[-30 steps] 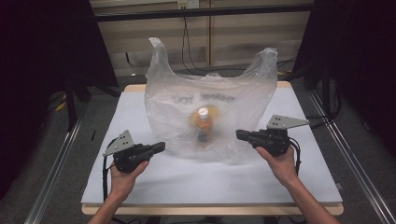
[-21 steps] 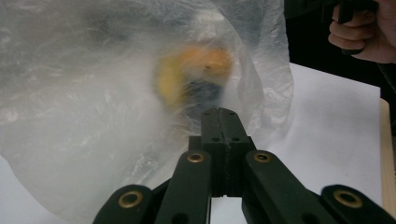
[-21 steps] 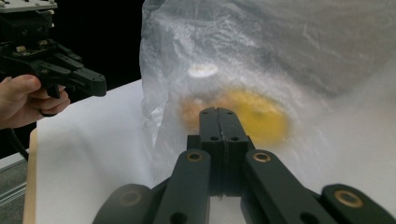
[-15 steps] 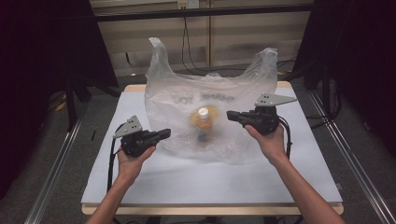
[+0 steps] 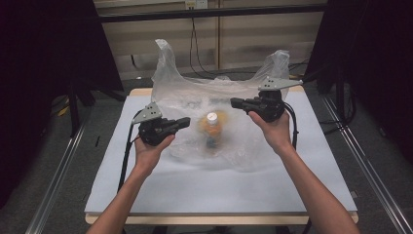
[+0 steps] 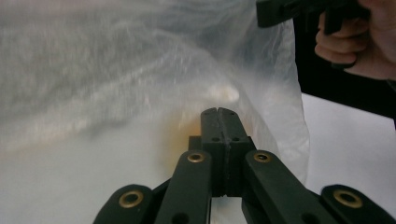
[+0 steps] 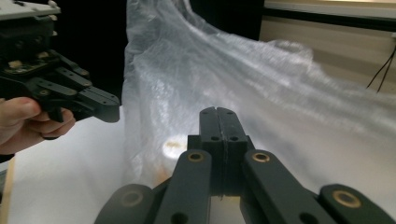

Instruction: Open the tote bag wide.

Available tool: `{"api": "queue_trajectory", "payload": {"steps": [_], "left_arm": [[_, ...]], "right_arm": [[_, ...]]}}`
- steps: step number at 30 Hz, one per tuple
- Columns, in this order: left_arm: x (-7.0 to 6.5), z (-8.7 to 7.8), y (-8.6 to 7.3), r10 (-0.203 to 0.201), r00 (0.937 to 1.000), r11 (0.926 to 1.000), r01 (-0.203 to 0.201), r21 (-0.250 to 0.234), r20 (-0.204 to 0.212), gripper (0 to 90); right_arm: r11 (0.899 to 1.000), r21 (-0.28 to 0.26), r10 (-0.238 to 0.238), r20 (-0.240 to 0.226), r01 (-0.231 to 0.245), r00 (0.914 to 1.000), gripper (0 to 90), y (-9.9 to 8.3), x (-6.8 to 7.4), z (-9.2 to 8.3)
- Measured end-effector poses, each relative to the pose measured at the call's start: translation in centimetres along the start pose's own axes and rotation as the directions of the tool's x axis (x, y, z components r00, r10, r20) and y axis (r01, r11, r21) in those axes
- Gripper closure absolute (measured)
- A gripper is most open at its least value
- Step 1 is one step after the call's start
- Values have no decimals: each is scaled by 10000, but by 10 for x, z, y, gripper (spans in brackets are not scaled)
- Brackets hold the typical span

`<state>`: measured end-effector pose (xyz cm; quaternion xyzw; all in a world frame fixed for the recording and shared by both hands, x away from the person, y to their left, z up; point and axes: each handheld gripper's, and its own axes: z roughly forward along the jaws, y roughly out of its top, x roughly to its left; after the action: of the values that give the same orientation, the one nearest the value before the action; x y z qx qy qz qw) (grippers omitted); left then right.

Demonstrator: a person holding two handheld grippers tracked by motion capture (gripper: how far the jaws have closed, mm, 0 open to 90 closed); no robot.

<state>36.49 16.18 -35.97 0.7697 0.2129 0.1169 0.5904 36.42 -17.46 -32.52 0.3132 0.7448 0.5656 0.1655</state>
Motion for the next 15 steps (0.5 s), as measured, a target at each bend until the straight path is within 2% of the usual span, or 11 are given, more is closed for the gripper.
{"api": "queue_trajectory", "payload": {"steps": [1,6,9,10,12,15], "left_arm": [[0,4,7,101,9999,9999,-101,50,-49,900],[5,16,17,24,10000,10000,-24,18,46,900],[4,22,17,-1,10000,10000,1,52,84,900],[3,25,17,120,9999,9996,-122,257,44,900],[2,37,13,59,9999,9990,-63,444,92,900],[0,42,11,101,9994,9985,-118,532,332,900]], "right_arm": [[10000,-41,4,96,-4,10000,900,7,-3,3],[9999,-124,76,134,-74,9999,900,20,-8,8],[9999,-48,112,133,-112,9998,900,22,-8,14],[9999,-48,112,133,-112,9998,900,22,-8,14],[9998,-21,217,84,-217,9997,900,20,-9,22],[9996,29,279,176,-279,9995,900,25,-13,24]]}}
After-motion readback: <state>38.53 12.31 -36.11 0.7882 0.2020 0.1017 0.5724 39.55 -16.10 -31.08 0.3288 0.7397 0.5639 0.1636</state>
